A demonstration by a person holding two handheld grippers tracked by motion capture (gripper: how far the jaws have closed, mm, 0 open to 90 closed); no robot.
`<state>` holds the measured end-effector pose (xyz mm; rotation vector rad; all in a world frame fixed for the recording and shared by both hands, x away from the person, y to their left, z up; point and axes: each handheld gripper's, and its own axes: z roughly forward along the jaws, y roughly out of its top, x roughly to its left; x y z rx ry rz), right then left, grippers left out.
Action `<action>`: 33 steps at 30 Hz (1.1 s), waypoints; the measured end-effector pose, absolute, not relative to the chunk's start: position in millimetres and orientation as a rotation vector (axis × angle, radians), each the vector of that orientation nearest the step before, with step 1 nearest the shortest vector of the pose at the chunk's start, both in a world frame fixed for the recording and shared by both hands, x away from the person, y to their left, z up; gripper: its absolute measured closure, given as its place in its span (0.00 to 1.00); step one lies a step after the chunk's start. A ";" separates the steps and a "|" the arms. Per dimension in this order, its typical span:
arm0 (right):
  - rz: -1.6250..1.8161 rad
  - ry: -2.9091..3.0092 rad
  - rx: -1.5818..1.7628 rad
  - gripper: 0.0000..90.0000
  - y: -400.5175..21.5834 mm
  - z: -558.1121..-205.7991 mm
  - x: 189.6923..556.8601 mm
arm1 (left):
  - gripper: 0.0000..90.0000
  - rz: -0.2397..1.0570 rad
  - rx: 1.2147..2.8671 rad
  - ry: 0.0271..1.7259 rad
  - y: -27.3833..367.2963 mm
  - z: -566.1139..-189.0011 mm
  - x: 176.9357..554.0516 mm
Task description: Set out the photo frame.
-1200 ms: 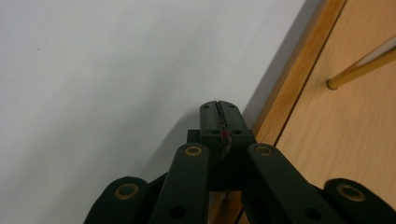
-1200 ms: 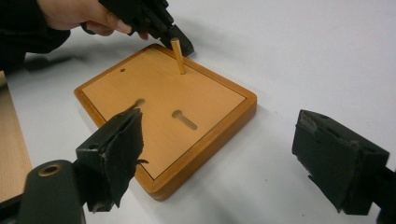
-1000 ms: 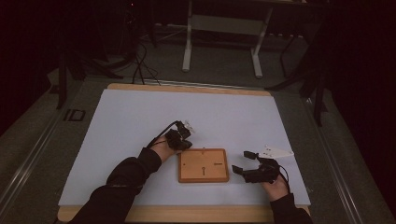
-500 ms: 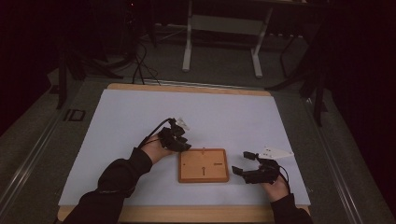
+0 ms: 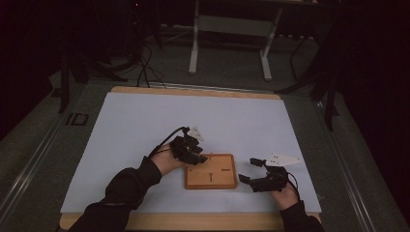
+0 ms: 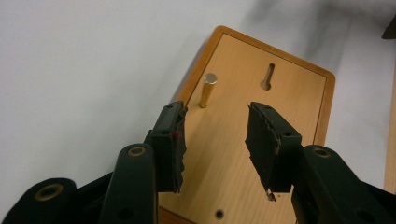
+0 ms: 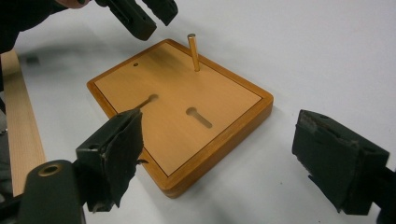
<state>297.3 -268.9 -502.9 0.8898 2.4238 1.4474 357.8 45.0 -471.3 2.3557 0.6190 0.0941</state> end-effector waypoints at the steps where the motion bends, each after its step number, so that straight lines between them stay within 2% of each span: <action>1: 1.444 2.427 0.887 0.18 -268.7 -503.0 297.3 | 0.64 0.089 2.356 0.616 43.9 -472.0 357.9; 20: 1.377 2.558 0.847 0.17 -255.6 -506.7 293.4 | 0.63 0.133 2.414 0.579 25.9 -484.5 365.2; 28: 1.348 2.562 0.805 0.15 -251.9 -505.4 290.4 | 0.74 0.168 2.417 0.540 18.1 -485.8 371.5; 33: 1.284 2.602 0.708 0.15 -245.4 -506.1 286.4 | 0.87 0.171 2.426 0.526 12.8 -486.5 371.6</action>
